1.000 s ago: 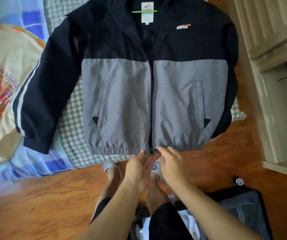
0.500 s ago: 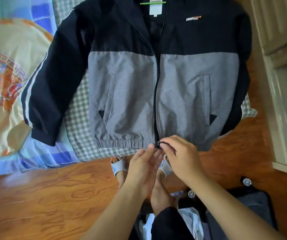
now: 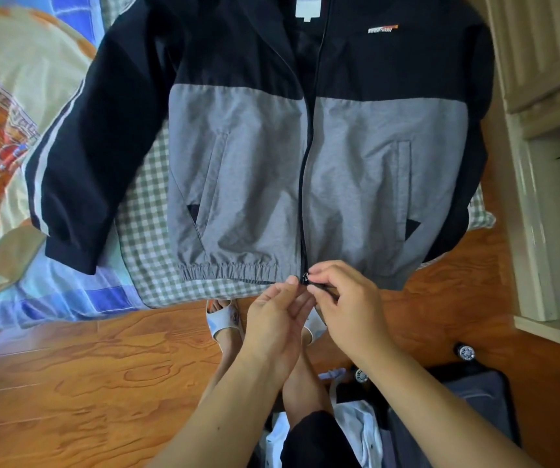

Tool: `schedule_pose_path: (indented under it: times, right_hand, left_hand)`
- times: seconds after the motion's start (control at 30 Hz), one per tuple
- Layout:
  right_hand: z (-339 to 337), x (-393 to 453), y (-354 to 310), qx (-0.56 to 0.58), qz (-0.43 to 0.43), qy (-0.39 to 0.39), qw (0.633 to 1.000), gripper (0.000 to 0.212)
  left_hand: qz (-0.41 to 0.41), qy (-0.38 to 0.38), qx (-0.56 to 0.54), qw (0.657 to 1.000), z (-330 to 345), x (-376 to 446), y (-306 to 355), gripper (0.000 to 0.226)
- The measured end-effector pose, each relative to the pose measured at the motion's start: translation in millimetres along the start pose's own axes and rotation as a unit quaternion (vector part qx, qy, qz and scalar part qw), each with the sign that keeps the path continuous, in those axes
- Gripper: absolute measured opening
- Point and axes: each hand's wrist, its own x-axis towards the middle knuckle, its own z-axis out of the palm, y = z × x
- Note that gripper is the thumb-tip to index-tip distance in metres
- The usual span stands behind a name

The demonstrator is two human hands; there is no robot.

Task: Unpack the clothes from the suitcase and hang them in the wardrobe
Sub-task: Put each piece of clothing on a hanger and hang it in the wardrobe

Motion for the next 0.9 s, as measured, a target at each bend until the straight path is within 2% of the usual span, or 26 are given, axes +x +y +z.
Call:
schedule_pose_path:
  times: [0.2, 0.33, 0.47, 0.6, 0.77, 0.9]
  right_hand:
    - [0, 6, -7, -0.022, 0.039, 0.006, 0.999, 0.009]
    - [1, 5, -7, -0.070, 0.022, 0.011, 0.997, 0.003]
    - [10, 5, -8, -0.128, -0.018, 0.025, 0.991, 0.018]
    - [19, -2, -13, -0.147, -0.021, 0.055, 0.987, 0.015]
    - [19, -5, -3, -0.101, -0.042, 0.053, 0.993, 0.012]
    - [15, 15, -2, -0.181, -0.086, 0.018, 0.980, 0.010]
  left_hand:
    - [0.050, 0.018, 0.064, 0.997, 9, -6, -2, 0.016]
    - [0.032, 0.066, 0.051, 0.996, 11, -10, -9, 0.020]
    - [0.045, 0.110, 0.037, 0.992, 14, -8, -16, 0.016]
    - [0.072, 0.154, 0.079, 0.982, 20, -2, -21, 0.019]
    - [0.104, 0.138, 0.180, 0.968, 12, 0, -17, 0.023]
    - [0.107, 0.126, 0.195, 0.967, -3, -1, -20, 0.017]
